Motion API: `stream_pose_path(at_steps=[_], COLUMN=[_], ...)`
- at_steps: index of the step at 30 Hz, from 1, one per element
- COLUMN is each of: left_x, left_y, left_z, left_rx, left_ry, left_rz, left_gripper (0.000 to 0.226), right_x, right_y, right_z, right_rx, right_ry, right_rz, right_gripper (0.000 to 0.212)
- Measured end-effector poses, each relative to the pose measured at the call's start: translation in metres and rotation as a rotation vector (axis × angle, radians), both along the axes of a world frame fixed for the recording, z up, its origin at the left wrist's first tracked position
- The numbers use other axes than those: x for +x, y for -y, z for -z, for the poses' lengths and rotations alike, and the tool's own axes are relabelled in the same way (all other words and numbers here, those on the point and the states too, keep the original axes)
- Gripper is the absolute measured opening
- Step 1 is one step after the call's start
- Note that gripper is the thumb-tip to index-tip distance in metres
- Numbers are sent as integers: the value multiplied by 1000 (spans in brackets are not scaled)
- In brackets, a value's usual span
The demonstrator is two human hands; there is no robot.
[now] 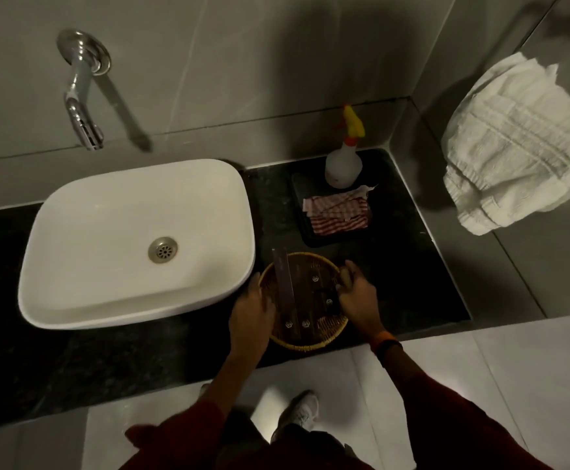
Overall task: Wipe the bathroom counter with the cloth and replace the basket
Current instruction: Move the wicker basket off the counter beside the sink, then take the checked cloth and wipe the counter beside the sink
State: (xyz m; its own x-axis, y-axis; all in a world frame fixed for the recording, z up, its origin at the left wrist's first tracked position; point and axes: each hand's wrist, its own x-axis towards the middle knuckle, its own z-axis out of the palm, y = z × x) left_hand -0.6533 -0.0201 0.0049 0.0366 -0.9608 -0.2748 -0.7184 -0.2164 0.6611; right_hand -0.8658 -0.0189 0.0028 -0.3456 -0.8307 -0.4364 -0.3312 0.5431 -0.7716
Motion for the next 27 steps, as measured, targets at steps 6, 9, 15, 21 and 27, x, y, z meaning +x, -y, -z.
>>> stream_pose_path(at_steps=[6,9,15,21,27], left_x=[-58,-92,-142,-148,-127], left_y=[-5,68,211,249,246], left_z=[-22,-28,15,45,19], left_rx=[-403,-222,-45,29,75], left_ry=[204,-46,160,225,-39], left_rz=[242,227,421,441,332], left_gripper=[62,53,64,40,34], right_x=[-38,-60,-93,-97,-83], right_y=[42,91,168,187,179], right_z=[1,-1,14,30,16], right_rx=[-132,-208,-53,8,-187], right_ry=[-9,-130,-317,-380,-144], right_rz=[146,91,-118,-155,68], right_gripper=[41,35,56,63,44])
